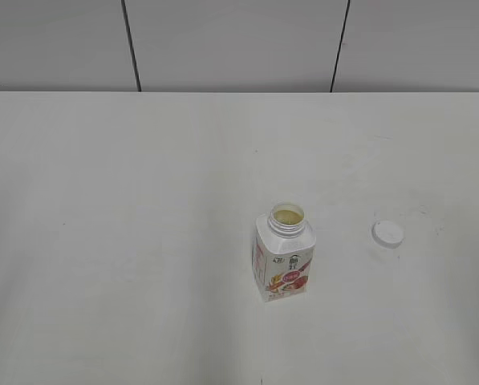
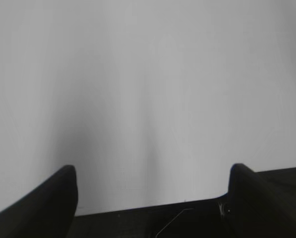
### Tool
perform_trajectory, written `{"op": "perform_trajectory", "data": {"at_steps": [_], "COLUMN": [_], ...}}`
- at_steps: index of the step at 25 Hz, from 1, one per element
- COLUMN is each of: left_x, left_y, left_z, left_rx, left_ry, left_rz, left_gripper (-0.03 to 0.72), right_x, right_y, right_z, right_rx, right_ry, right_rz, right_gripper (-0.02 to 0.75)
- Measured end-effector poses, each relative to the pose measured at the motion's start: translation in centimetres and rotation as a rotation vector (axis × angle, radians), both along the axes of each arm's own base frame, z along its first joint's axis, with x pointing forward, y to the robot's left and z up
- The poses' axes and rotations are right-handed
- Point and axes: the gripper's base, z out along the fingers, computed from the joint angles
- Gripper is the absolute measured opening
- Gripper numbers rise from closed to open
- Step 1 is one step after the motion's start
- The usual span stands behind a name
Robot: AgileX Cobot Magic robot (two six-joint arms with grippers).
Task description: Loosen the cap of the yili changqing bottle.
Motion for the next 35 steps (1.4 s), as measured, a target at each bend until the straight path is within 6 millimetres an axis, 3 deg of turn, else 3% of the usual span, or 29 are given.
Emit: {"op": "perform_trajectory", "data": {"at_steps": [9,21,31,35], "left_x": [-2.0,-7.4,-7.5,-7.5], "left_y": [0.2,0.6,0.6,0.6], "left_z": [0.2,0.8,0.7,0.7], "left_rx": [0.007,-0.016,-0.018,-0.019], "left_ry": [-0.117,-0.453,-0.457,-0.454], "left_rz": [0.003,0.005,0.004,0.005], "left_gripper": [0.552,0.527,0.523,0.523], "right_x": [-2.7,-2.8,-2.9,-3.9], "right_y": [-0.1,-0.1,-0.1,-0.1], "right_z": [0.5,0.5,0.5,0.5], "right_rx": [0.001,0.0,0.0,0.001], "right_ry": [-0.179,-0.185,-0.192,-0.255], "right_rz": [-0.002,-0.003,-0.003,-0.003], "right_gripper": [0.585,0.585,0.585,0.585]}}
